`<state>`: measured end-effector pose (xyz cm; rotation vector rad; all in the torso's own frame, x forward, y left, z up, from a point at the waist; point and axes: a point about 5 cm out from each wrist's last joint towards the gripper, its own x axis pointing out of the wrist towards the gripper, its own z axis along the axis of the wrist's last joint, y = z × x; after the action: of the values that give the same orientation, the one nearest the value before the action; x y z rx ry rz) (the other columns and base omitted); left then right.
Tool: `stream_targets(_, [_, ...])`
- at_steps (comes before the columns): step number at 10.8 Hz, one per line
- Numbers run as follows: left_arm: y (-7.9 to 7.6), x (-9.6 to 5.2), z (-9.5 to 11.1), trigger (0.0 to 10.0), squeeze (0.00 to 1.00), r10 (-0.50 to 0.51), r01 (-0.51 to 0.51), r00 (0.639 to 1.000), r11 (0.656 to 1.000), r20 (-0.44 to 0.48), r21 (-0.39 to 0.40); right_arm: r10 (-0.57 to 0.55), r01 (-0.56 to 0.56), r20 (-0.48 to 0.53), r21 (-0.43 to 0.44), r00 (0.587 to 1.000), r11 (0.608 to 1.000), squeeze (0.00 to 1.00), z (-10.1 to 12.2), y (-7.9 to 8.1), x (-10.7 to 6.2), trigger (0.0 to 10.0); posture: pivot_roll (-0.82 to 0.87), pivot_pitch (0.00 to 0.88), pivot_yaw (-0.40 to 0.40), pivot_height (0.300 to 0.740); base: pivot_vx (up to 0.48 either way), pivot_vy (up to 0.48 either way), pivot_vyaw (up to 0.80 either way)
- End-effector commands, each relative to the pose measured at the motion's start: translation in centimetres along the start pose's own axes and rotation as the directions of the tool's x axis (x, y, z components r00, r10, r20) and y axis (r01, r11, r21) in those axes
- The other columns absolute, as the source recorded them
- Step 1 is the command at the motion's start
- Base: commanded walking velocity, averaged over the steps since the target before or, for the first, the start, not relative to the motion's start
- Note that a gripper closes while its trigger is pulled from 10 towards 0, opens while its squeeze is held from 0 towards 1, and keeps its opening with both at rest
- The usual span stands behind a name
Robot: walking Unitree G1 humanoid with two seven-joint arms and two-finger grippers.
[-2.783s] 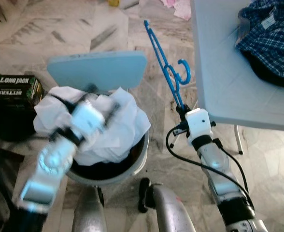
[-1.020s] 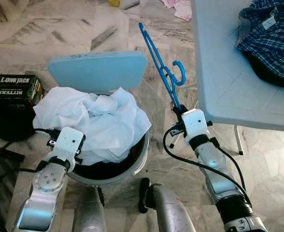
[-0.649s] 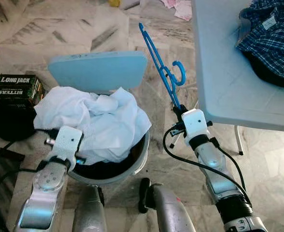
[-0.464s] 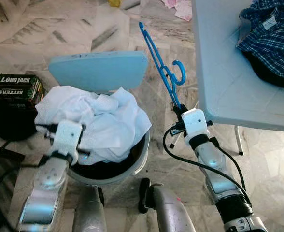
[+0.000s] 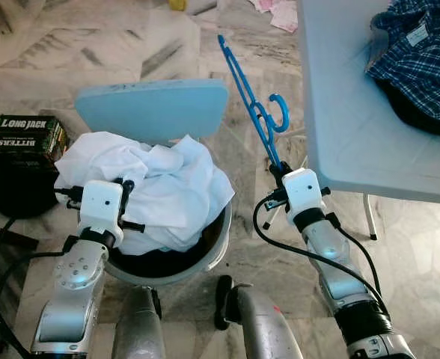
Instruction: Hang hanger
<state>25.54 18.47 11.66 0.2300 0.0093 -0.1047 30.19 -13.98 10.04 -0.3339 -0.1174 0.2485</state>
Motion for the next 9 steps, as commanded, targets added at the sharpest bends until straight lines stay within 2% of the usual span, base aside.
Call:
stream_targets(1, [-0.2, 0.5, 1.8, 0.0, 0.00, -0.038, 0.033, 0.994, 0.998, 0.106, 0.050, -0.012, 0.012, -0.011, 0.000, 1.000, 1.000, 0.00, -0.4, -0.2, -0.2, 10.0, 0.11, 0.270, -0.108, 0.740, 0.000, 0.000, 0.00])
stream_targets(2, [-0.3, 2.4, 4.9, 0.0, 0.00, -0.133, 0.099, 0.962, 0.984, 0.238, 0.149, -0.017, 0.017, -0.011, 0.002, 1.000, 1.000, 0.00, -0.5, -0.2, 0.1, 10.0, 0.12, 0.262, -0.113, 0.740, 0.000, 0.000, 0.00])
stream_targets(3, [0.3, 4.6, 7.9, 0.0, 0.00, -0.159, 0.101, 0.931, 0.977, 0.329, 0.186, -0.015, 0.015, -0.012, 0.004, 1.000, 1.000, 0.00, -0.5, -0.1, 0.4, 10.0, 0.13, 0.255, -0.112, 0.740, 0.000, 0.000, 0.00])
stream_targets(4, [1.0, 7.4, 12.0, 0.0, 0.00, -0.152, 0.068, 0.887, 0.977, 0.436, 0.203, -0.013, 0.013, -0.004, 0.007, 1.000, 1.000, 0.00, -0.3, 0.2, 0.8, 10.0, 0.13, 0.244, -0.108, 0.740, 0.000, 0.000, 0.00])
stream_targets(5, [1.2, 8.9, 14.5, 0.0, 0.00, -0.141, 0.046, 0.858, 0.979, 0.494, 0.199, -0.017, 0.017, 0.000, 0.012, 1.000, 1.000, 0.00, -0.2, 0.4, 1.0, 10.0, 0.13, 0.240, -0.105, 0.740, 0.000, 0.000, 0.00])
stream_targets(6, [1.6, 10.4, 18.4, 0.0, 0.00, -0.113, 0.001, 0.800, 0.982, 0.589, 0.187, -0.022, 0.022, 0.006, 0.015, 1.000, 1.000, 0.00, -0.1, 0.5, 1.1, 10.0, 0.11, 0.232, -0.102, 0.740, 0.000, 0.000, 0.00])
stream_targets(7, [2.1, 10.9, 20.5, 0.0, 0.00, -0.092, -0.030, 0.763, 0.984, 0.640, 0.177, -0.023, 0.023, 0.009, 0.015, 1.000, 1.000, 0.00, -0.1, 0.6, 1.1, 10.0, 0.11, 0.232, -0.099, 0.740, 0.000, 0.000, 0.00])
stream_targets(8, [3.1, 11.1, 23.1, 0.0, 0.00, -0.043, -0.072, 0.715, 0.988, 0.698, 0.135, -0.025, 0.025, 0.008, 0.014, 1.000, 1.000, 0.00, -0.2, 0.6, 1.0, 10.0, 0.11, 0.233, -0.098, 0.740, 0.000, 0.000, 0.00])
stream_targets(9, [3.1, 11.1, 23.1, 0.0, 0.00, -0.043, -0.072, 0.715, 0.988, 0.698, 0.135, -0.025, 0.025, 0.008, 0.014, 1.000, 1.000, 0.00, -0.2, 0.6, 1.0, 10.0, 0.11, 0.233, -0.098, 0.740, 0.000, 0.000, 0.00])
